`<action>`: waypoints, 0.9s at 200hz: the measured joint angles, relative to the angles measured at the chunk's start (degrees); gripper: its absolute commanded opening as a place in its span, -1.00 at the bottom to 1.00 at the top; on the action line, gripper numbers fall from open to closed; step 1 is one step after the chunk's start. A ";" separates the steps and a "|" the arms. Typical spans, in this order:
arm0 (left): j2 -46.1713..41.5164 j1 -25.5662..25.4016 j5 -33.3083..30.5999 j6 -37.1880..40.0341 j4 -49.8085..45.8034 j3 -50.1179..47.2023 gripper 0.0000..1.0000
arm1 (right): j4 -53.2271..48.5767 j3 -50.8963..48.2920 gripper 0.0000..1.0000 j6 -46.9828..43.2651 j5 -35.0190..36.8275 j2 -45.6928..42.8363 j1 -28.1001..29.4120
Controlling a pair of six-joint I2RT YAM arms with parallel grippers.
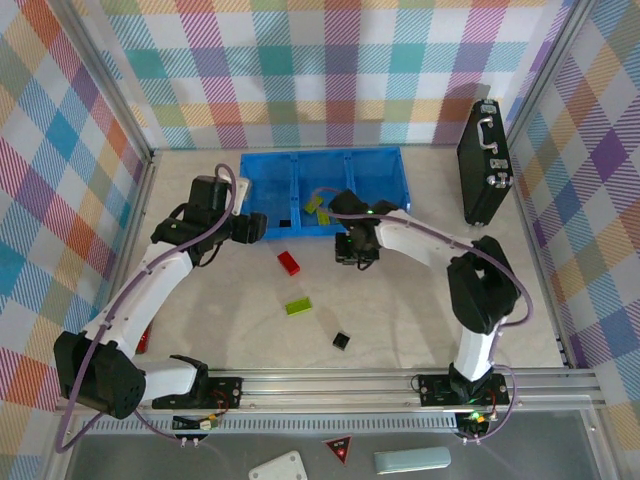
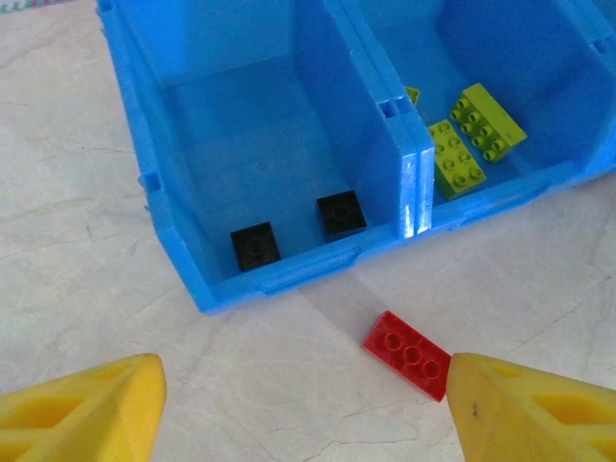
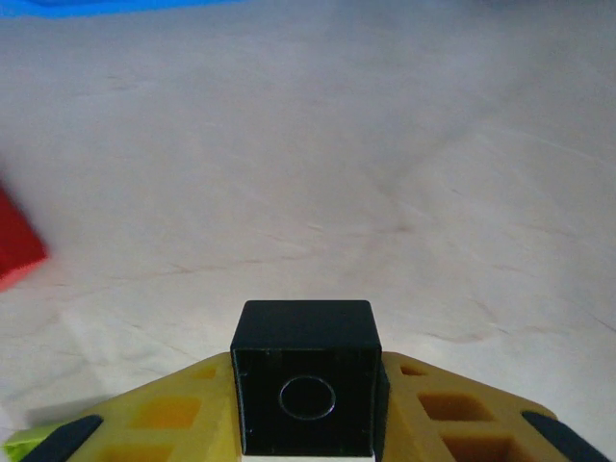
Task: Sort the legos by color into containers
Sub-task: Place the lego in the container.
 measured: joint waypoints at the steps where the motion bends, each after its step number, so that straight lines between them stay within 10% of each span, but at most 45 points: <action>1: -0.04 0.00 -0.04 0.00 -0.02 -0.02 0.53 | -0.02 0.20 -0.29 -0.04 -0.04 0.13 0.09; 180: -14.14 0.22 -4.24 1.46 8.59 -6.91 0.56 | 6.19 33.75 -0.39 -4.50 -4.11 20.68 7.21</action>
